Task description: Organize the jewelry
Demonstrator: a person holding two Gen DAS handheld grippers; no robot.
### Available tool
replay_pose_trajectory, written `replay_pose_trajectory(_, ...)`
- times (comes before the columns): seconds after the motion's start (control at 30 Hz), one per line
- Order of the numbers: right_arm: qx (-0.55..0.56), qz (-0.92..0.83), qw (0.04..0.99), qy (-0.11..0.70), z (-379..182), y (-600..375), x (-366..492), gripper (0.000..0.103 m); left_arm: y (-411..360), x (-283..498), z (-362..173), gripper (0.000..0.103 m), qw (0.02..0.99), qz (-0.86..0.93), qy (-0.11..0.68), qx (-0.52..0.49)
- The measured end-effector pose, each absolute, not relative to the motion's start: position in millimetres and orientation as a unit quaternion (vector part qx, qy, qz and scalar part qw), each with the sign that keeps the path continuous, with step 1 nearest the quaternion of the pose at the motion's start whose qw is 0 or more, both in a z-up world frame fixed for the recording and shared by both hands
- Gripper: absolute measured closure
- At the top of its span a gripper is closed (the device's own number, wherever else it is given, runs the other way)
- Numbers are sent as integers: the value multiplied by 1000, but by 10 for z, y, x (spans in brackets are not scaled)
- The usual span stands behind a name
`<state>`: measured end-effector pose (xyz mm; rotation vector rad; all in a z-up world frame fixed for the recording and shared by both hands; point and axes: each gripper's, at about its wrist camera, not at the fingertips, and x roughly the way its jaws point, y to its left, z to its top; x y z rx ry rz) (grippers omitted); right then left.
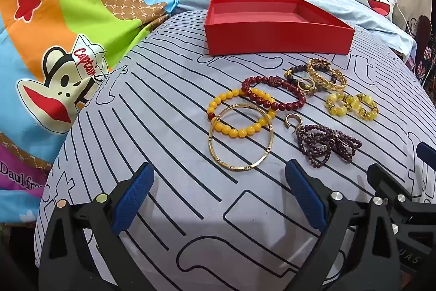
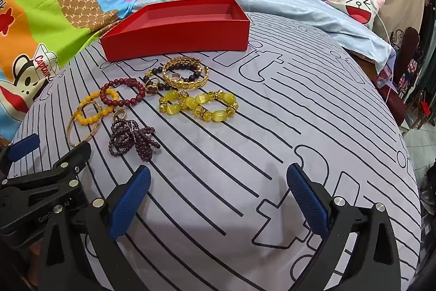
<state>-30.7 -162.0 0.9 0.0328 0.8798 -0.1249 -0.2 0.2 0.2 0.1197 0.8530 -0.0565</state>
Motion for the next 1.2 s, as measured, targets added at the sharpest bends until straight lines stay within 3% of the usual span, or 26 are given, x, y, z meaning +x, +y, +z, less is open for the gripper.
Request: replay_pose_trajectory(1.2,13,-63,903,425,18,-1610,-318,7,-20,-5,-13,11,907,-29,416,56)
